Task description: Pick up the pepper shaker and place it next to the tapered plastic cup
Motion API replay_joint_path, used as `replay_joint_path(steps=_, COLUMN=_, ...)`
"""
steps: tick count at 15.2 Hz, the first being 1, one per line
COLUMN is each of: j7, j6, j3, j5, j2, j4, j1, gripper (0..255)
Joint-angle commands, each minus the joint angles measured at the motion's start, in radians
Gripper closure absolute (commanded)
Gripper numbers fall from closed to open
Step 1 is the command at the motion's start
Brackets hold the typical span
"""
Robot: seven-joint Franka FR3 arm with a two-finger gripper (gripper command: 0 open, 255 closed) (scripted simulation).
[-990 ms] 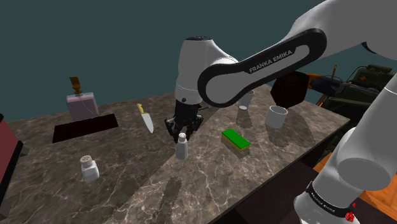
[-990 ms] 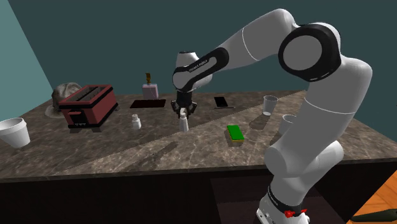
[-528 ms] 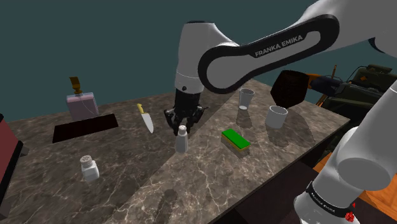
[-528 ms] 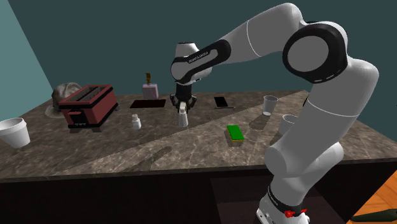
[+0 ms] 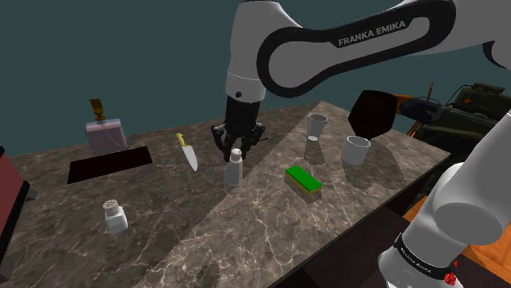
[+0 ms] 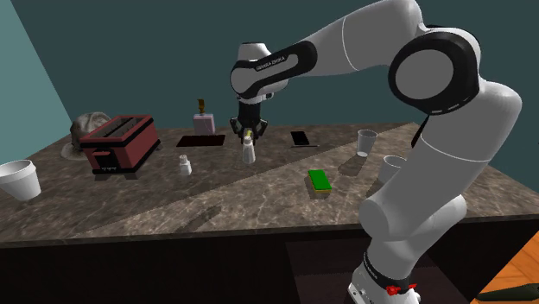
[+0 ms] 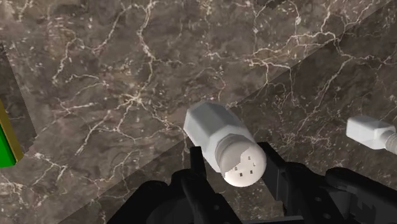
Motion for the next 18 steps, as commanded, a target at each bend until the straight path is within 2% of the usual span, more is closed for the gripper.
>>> replay_joint_path(steps=1, j7=-0.001, j6=-0.028, j3=-0.002, j5=0.001, j2=-0.004, j4=0.025, j1=-0.001, gripper=255)
replay_joint_path(steps=12, j7=-0.002, j6=-0.176, j3=-0.009, j5=0.004, j2=-0.017, j4=0.161, j1=-0.005, gripper=255)
replay_joint_path(steps=13, j7=-0.002, j6=-0.177, j3=-0.009, j5=0.004, j2=-0.017, j4=0.162, j1=-0.005, gripper=255)
replay_joint_path(steps=18, j7=-0.149, j6=-0.177, j3=-0.096, j5=0.052, j2=-0.106, j4=0.073, j1=-0.049, gripper=255)
